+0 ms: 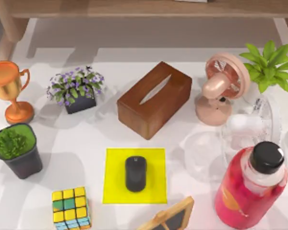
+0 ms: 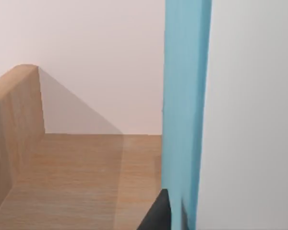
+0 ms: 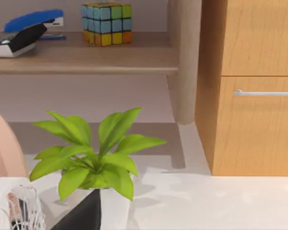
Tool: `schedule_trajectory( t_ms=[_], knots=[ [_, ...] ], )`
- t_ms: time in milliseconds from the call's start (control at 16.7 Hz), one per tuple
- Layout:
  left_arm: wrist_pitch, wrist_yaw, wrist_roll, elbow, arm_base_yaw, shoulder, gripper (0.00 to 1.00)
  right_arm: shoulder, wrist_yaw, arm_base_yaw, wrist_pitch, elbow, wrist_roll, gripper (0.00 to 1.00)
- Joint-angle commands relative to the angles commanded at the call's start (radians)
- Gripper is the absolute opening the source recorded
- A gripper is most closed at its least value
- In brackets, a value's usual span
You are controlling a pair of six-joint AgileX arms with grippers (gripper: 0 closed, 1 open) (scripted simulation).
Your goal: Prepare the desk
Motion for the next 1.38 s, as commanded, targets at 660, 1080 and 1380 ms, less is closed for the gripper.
schedule_trajectory(
  t_ms=[660,1080,1380],
  knots=[
    [0.000,0.000,0.000,0.000,0.000,0.000,0.00,0.000,0.000,0.000,0.000,0.000,0.000,1.00],
    [-0.010,-0.019,0.001,-0.062,-0.013,-0.075,0.00,0.000,0.000,0.000,0.000,0.000,0.000,1.00],
    [-0.021,-0.032,0.003,-0.121,-0.032,-0.144,0.00,0.000,0.000,0.000,0.000,0.000,0.000,1.00]
  ],
)
